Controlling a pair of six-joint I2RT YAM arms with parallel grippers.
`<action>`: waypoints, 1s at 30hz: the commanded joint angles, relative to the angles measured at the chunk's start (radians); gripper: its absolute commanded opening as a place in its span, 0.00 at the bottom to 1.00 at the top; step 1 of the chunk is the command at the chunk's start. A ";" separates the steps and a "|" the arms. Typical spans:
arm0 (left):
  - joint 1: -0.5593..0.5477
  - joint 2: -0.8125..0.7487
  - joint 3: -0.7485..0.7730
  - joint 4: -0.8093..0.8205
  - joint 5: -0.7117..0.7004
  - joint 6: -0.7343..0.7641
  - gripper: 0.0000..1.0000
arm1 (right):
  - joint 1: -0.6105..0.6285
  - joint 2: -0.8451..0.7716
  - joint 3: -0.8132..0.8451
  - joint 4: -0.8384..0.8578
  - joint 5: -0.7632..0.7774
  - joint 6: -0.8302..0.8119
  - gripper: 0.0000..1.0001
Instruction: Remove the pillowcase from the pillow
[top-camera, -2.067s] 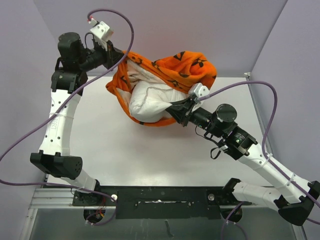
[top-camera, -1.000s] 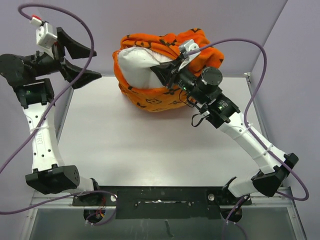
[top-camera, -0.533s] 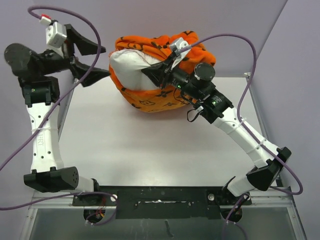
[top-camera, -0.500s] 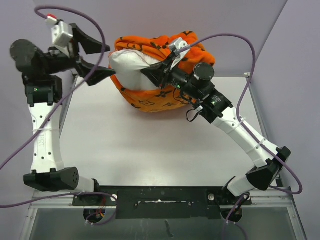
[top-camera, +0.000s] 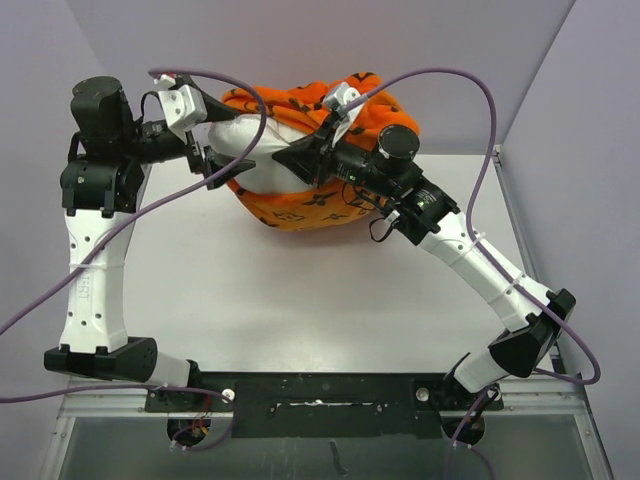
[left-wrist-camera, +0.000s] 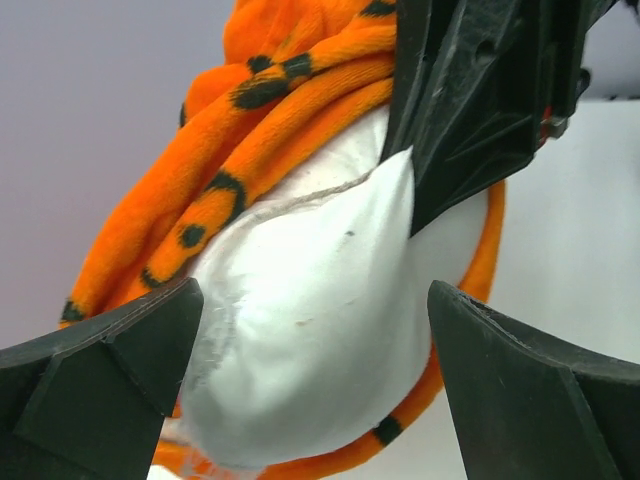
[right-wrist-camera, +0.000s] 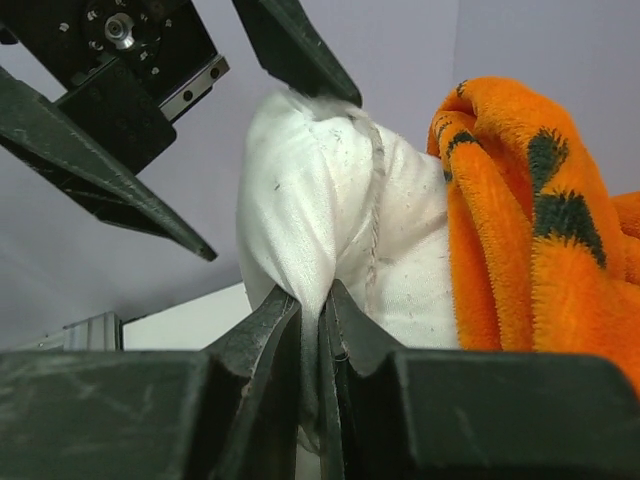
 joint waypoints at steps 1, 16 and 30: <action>0.018 0.004 0.066 -0.099 -0.084 0.229 0.98 | 0.002 -0.035 0.064 0.050 -0.081 -0.009 0.00; -0.079 0.212 0.352 -0.716 -0.070 0.501 0.93 | -0.001 -0.031 0.069 0.034 -0.123 0.011 0.00; -0.286 0.256 0.249 -0.609 -0.172 0.337 0.21 | -0.039 -0.027 0.057 0.015 -0.144 0.081 0.00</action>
